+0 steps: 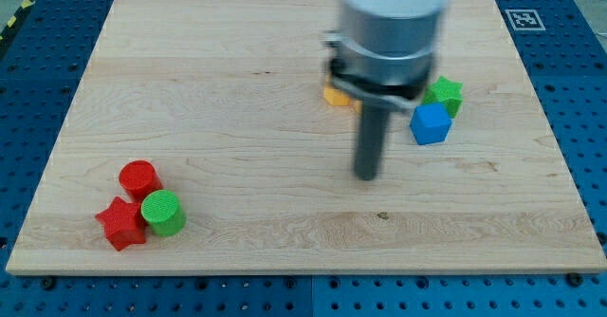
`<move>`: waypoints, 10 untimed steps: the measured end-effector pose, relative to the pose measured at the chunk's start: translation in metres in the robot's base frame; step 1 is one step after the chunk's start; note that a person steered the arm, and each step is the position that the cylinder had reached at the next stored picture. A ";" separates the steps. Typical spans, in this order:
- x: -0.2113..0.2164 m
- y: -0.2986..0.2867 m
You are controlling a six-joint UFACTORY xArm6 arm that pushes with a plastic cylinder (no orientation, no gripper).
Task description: Place the blue cube close to the green circle
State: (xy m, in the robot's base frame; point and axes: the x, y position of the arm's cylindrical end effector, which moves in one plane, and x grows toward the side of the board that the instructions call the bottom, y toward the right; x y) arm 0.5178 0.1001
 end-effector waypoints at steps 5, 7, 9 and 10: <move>-0.046 0.168; -0.057 0.073; -0.067 -0.009; -0.095 -0.010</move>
State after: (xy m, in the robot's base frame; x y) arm 0.4231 0.0905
